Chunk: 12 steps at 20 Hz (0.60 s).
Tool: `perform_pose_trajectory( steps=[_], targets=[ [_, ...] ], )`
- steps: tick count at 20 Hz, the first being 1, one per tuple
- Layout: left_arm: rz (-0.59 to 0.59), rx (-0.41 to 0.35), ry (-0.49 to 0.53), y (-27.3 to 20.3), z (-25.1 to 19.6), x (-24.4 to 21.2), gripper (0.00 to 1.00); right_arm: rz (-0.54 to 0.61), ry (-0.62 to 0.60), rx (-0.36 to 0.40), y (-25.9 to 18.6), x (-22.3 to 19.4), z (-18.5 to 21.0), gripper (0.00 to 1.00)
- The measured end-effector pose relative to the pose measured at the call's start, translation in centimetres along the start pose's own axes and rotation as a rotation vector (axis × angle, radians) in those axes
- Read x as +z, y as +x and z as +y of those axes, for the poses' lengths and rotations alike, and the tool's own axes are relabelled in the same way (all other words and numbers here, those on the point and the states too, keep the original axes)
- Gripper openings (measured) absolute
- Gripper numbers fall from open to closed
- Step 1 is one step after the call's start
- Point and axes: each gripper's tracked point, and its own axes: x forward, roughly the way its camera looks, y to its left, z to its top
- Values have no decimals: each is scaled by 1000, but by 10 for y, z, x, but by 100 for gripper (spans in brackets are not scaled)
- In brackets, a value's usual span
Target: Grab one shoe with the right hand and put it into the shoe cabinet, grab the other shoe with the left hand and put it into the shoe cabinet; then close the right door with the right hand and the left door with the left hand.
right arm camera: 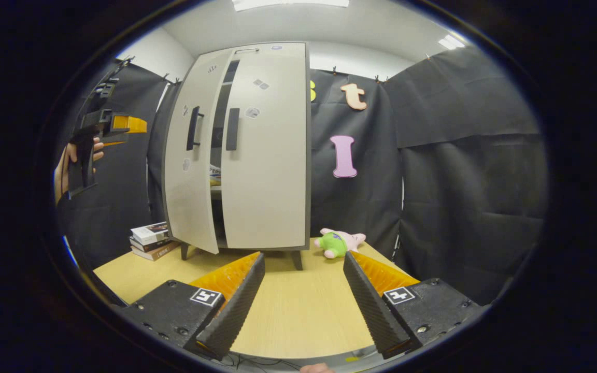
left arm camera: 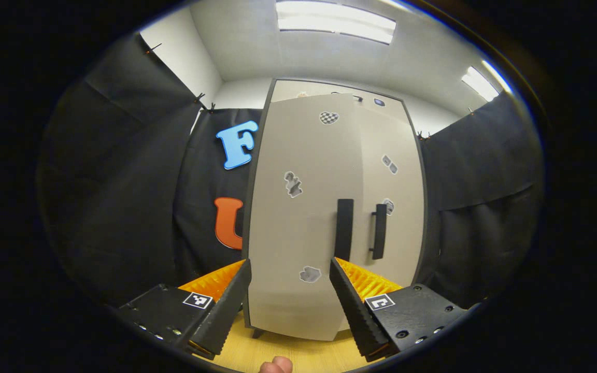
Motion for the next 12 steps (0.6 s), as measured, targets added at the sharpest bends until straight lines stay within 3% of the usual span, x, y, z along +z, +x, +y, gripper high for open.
perform_pose_trajectory(
  steps=[4,5,6,7,8,12],
  targets=[
    [38,-33,23,-33,-31,-31,91,-2,-2,18,1,2,6,99],
    [45,-43,25,-41,-39,-38,91,-3,-5,22,-1,1,9,94],
    [53,-50,25,-50,-47,-46,92,-5,-9,23,-3,2,10,99],
    [62,-58,26,-59,-56,-53,91,-5,-11,26,-3,1,11,94],
    [75,-66,28,-68,-64,-61,91,-4,-12,29,-3,0,12,99],
    [114,-52,29,-102,-80,-92,92,-3,-11,32,-8,-3,13,99]
  ],
)
